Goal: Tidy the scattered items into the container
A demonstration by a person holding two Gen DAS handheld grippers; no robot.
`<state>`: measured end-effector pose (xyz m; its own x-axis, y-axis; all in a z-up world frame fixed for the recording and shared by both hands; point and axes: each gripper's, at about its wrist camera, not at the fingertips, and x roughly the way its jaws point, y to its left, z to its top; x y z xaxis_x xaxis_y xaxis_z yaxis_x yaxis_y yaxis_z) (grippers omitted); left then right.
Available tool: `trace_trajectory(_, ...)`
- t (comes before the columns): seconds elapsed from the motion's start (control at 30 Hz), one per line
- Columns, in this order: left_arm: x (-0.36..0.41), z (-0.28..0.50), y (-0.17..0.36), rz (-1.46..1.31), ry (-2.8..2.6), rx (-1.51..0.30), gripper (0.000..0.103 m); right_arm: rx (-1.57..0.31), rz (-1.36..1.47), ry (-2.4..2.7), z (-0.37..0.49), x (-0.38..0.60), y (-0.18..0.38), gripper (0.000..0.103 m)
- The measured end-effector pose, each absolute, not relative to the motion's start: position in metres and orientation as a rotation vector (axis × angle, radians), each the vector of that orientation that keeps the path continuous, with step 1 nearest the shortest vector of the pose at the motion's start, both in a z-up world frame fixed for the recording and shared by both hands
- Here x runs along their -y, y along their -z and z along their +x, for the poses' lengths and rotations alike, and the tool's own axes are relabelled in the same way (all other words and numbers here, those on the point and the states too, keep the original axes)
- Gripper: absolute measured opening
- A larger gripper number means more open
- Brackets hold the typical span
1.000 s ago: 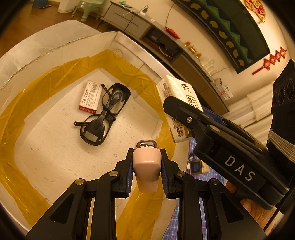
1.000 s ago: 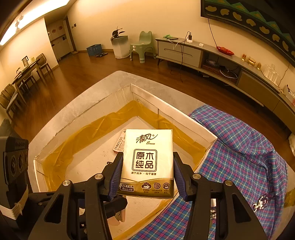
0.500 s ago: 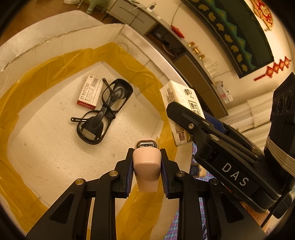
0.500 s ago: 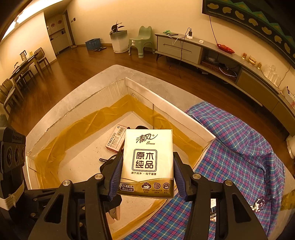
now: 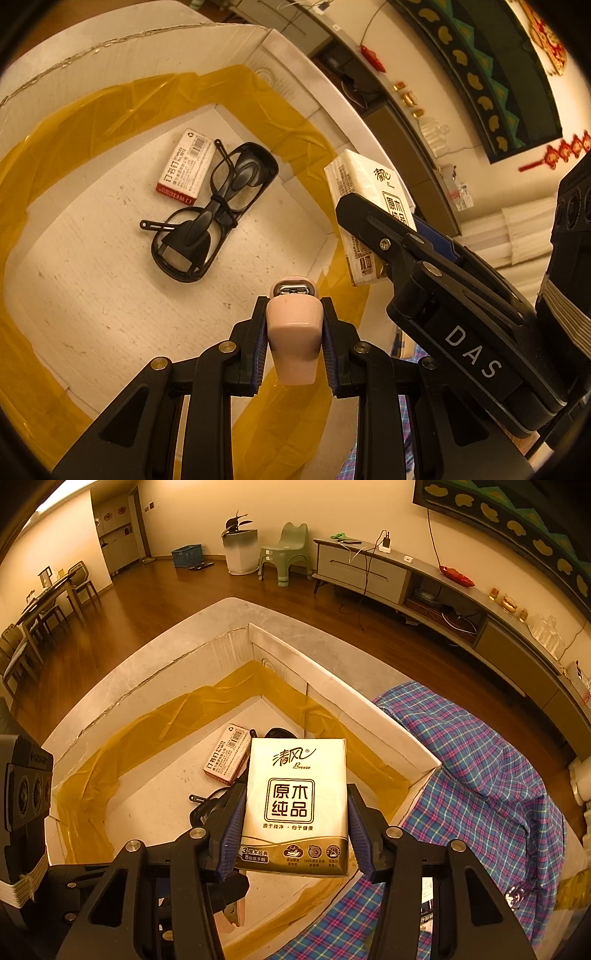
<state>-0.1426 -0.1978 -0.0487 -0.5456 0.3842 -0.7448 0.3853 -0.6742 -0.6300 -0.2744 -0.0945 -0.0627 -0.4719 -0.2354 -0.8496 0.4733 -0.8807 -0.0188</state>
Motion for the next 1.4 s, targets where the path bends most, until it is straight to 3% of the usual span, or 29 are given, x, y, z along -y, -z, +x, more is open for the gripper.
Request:
trace_trajectory(0.17,0.199,-0.145,0.055,1.531,2.401,-1.282,0.028,-0.37,1.316,2.355,-0.278,0.096,0.064,0.053)
trace_trajectory(0.2,0.199,-0.145,0.057,1.547,2.384,-1.29,0.033,-0.366,1.317,2.355,-0.278,0.096,0.065,0.053)
trace_trajectory(0.3,0.202,-0.143,0.058,1.55,2.372,-1.314,0.036,-0.353,1.322,2.363,-0.279,0.094,0.066,0.055)
trace_trajectory(0.77,0.206,-0.137,0.051,1.52,2.381,-1.309,0.037,-0.309,1.307,2.377,-0.275,0.086,0.063,0.057)
trace_trajectory(1.23,0.199,-0.131,0.031,1.439,2.489,-1.125,0.037,-0.152,1.264,2.337,-0.262,0.07,0.057,0.057)
trace_trajectory(1.4,0.196,-0.128,0.025,1.406,2.519,-1.067,0.037,-0.01,1.253,2.306,-0.259,0.056,0.051,0.057)
